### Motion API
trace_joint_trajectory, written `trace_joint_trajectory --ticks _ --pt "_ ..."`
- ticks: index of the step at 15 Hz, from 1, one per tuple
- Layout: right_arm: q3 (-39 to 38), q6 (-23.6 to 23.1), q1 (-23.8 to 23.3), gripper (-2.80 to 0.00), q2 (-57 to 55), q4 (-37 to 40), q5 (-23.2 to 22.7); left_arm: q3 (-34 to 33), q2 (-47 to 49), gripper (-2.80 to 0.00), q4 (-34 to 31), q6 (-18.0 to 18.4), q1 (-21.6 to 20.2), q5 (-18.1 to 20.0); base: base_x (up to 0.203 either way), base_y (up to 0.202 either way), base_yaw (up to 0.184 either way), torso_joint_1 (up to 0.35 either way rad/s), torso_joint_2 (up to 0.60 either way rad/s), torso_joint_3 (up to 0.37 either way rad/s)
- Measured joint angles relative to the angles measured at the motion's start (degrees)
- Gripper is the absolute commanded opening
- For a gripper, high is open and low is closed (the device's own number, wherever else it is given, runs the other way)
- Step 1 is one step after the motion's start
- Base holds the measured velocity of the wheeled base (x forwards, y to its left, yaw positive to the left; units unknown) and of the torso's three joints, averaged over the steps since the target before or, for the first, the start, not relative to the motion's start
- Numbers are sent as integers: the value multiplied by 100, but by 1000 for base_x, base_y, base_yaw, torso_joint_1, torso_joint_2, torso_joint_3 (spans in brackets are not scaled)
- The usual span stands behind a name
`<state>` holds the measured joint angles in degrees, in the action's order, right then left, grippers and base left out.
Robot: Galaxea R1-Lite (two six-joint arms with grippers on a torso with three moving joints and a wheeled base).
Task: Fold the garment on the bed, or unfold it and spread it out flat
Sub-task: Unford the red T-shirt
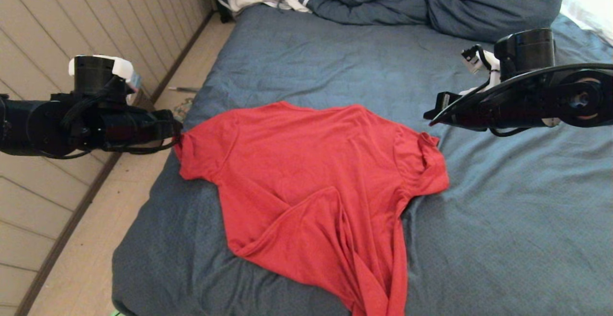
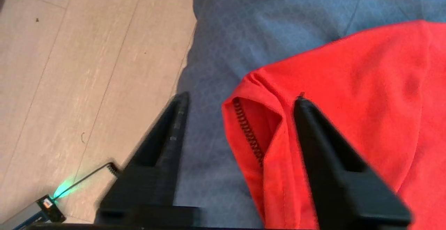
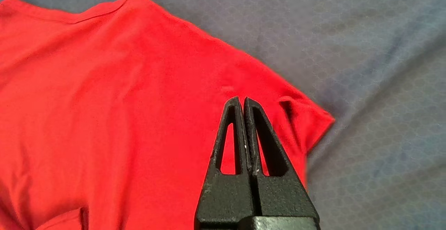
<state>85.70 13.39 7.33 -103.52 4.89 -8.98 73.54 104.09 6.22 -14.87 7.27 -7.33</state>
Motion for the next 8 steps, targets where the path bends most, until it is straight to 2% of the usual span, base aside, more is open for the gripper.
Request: trace_joint_trajectory --ticks 4,8 --pt "-8 11 0 -280 0 1 -5 -28 -447 0 -211 -17 127 33 0 0 0 0 0 0" --pt "7 23 -5 -280 13 -1 -7 -31 -900 0 -683 -78 987 35 0 0 0 0 0 0"
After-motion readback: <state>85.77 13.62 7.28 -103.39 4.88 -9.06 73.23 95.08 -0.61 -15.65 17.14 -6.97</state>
